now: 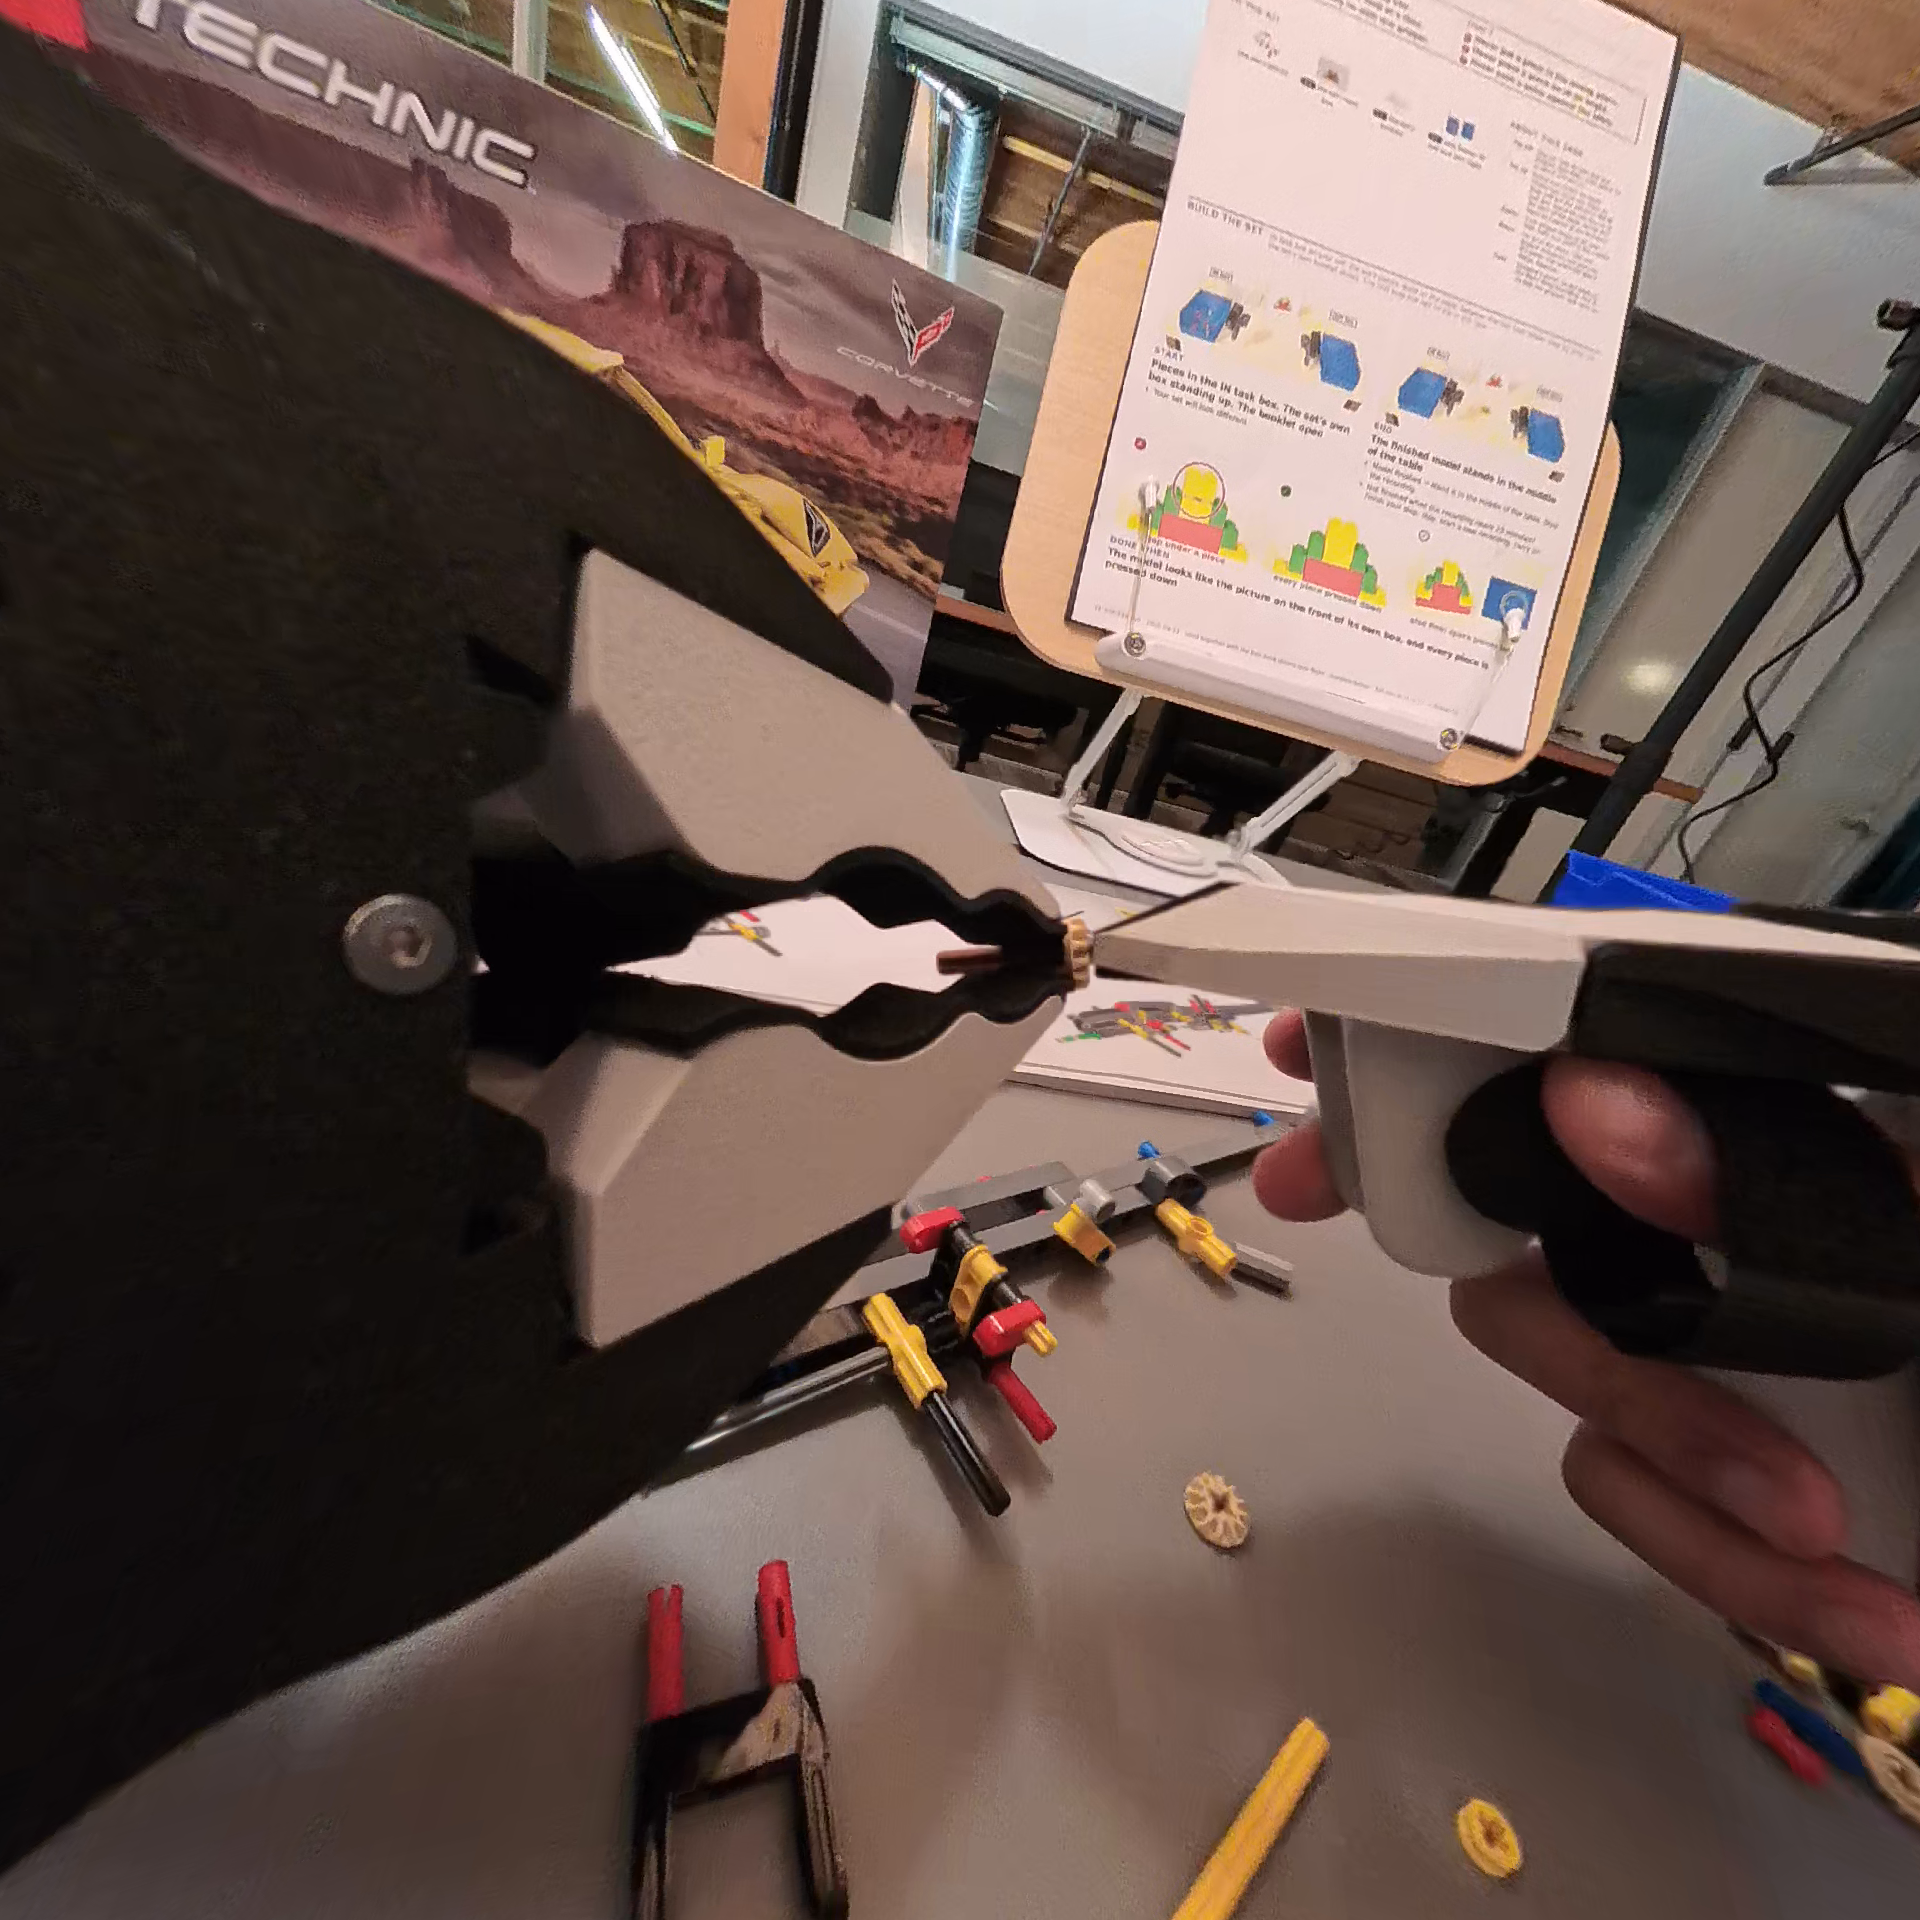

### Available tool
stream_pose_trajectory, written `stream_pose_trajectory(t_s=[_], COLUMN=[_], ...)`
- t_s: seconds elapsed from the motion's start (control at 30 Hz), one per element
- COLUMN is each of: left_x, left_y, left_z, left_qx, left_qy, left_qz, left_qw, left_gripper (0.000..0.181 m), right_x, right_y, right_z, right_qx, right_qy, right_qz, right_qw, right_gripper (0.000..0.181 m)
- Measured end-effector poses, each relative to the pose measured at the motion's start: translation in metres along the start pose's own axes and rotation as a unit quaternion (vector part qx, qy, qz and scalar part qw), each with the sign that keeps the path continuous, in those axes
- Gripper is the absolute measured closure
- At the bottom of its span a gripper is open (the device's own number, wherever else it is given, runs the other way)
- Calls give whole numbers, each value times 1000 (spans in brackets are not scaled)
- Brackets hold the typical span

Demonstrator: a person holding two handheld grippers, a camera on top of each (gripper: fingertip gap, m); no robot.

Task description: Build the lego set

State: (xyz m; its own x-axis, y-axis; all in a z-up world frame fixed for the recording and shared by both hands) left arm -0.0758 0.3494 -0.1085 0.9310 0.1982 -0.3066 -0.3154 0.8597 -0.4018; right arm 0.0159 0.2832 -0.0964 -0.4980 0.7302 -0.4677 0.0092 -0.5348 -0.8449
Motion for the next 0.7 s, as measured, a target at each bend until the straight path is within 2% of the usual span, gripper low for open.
stream_pose_trajectory(t_s=[0.3, 0.43, 0.63, 0.7], left_x=[0, 2, 2, 1], left_y=[-1, -1, -3, -3], left_z=[0, -6, -6, -5], left_qx=[12, 23, 13, 8], left_qy=[-6, 1, 3, 2], left_qz=[-6, 19, 27, 10], left_qw=[1000, 1000, 1000, 1000], left_gripper=[179, 179, 179, 179], right_x=[-5, 0, 2, 0], right_y=[0, 5, 5, 3], right_z=[0, -2, -1, 0], right_qx=[-9, -21, -22, -16], right_qy=[-4, 23, 31, 16], right_qz=[0, 27, 26, 15], right_qw=[1000, 999, 999, 1000], right_gripper=[178, 178, 178, 178])
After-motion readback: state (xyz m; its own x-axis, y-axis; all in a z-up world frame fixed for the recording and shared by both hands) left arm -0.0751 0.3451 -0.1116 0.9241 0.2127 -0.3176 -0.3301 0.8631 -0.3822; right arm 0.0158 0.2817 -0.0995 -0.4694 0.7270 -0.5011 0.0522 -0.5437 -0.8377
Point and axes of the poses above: each gripper's, where its closed fingertips meet, x out along the fingers, y out of its underside, z = x × y across the jaws, the point moved 7 cm from there along -x, back along the fingers, and after that the axes turned 13 degrees about z, right-handed, at the moved point
